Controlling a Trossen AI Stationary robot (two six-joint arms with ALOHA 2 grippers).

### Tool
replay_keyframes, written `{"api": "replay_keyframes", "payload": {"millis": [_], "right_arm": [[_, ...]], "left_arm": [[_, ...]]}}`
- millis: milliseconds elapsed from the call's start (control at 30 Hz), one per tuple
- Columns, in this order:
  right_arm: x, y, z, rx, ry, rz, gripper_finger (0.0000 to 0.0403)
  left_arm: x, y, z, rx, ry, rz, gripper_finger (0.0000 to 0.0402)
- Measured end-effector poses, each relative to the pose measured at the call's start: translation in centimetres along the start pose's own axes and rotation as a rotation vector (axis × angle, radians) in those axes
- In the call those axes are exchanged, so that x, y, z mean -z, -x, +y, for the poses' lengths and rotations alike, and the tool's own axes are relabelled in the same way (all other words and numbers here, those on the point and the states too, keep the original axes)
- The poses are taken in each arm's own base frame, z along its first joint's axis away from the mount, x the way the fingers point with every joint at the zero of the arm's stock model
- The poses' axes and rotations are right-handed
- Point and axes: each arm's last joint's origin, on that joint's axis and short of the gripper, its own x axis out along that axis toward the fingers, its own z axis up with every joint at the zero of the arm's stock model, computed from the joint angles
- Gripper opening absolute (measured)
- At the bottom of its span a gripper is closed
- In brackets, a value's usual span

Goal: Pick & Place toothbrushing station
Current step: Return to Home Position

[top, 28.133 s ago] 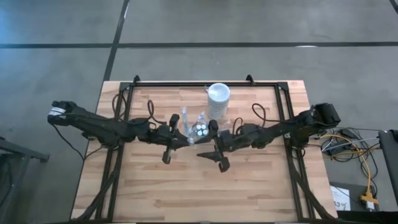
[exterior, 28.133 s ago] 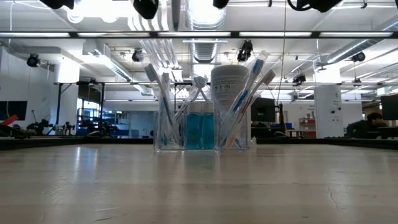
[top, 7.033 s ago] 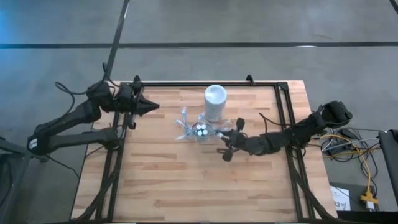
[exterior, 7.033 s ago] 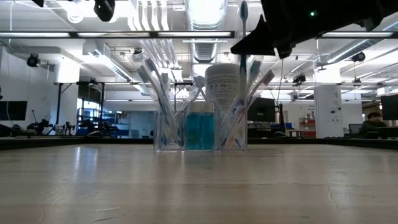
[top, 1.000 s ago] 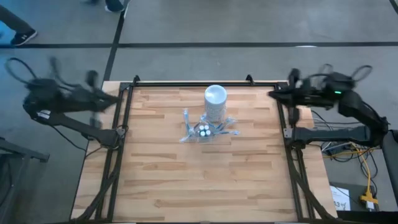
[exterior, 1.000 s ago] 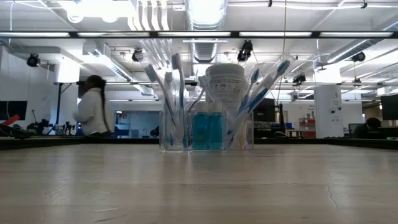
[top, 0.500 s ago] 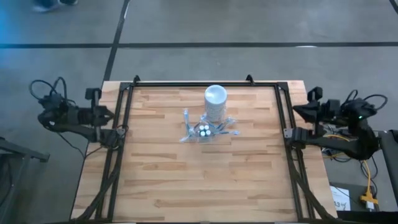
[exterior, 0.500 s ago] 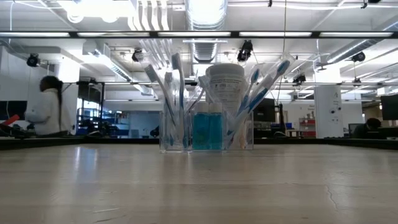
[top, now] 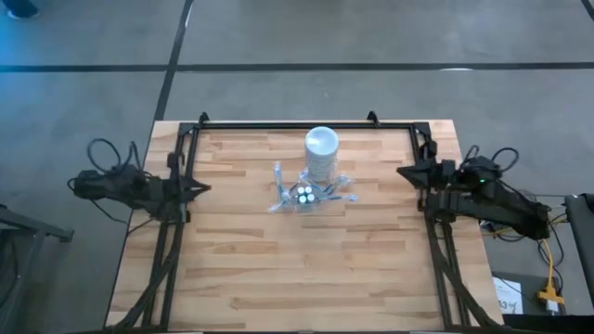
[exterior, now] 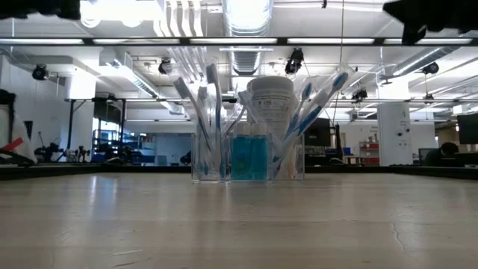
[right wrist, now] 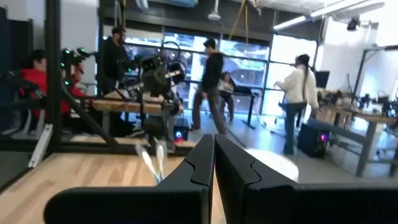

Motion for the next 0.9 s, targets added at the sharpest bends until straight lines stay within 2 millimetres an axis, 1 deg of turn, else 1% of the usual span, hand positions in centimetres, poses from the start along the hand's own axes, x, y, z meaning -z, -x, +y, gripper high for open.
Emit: {"api": "replay_keyframes", "payload": {"millis": [67, 167, 200, 233, 333, 400, 467, 567, 667, 800, 900], "right_arm": [[1.0, -0.2, -0.1, 0.013, -0.005, 0.022, 0.0008], [2.5, -0.5, -0.1, 0.024, -0.034, 0.052, 0.0008], [3.1, -0.5, -0.1, 0.028, -0.042, 0.061, 0.0008], [3.6, -0.6, -0.1, 0.029, -0.049, 0.059, 0.0008], [4.8, -0.9, -0.2, 0.030, -0.059, -0.015, 0.0008], [5.4, -1.0, -0.2, 0.025, -0.064, -0.053, 0.0008], [6.3, -1.1, -0.1, 0.013, -0.078, -0.048, 0.0008], [7.3, -1.2, -0.1, 0.009, -0.116, -0.022, 0.0008], [8.6, -1.2, -0.1, -0.008, -0.136, 0.023, 0.0008], [9.4, -1.1, -0.2, 0.000, -0.155, 0.100, 0.0008], [10.0, -1.1, -0.1, 0.001, -0.155, 0.157, 0.0008]], "left_arm": [[0.7, -0.1, -0.3, -0.027, -0.008, 0.006, 0.0000], [0.1, -0.1, 0.0, -0.043, 0.011, -0.042, 0.0000], [0.5, -0.2, -0.2, -0.032, 0.012, -0.025, 0.0000], [0.9, -0.3, -0.5, -0.019, 0.018, -0.019, 0.0000], [1.6, -0.6, -1.0, 0.000, 0.039, -0.081, 0.0000], [2.6, -0.8, -1.5, -0.013, 0.049, -0.099, 0.0000], [4.2, -1.0, -2.2, -0.010, 0.053, -0.059, 0.0000], [5.7, -1.2, -2.6, -0.019, 0.071, -0.024, 0.0000], [7.5, -1.2, -2.7, -0.040, 0.112, 0.038, 0.0000], [9.2, -1.2, -2.6, -0.013, 0.155, 0.087, 0.0000], [10.6, -1.0, -2.2, -0.012, 0.202, 0.204, 0.0000]]}}
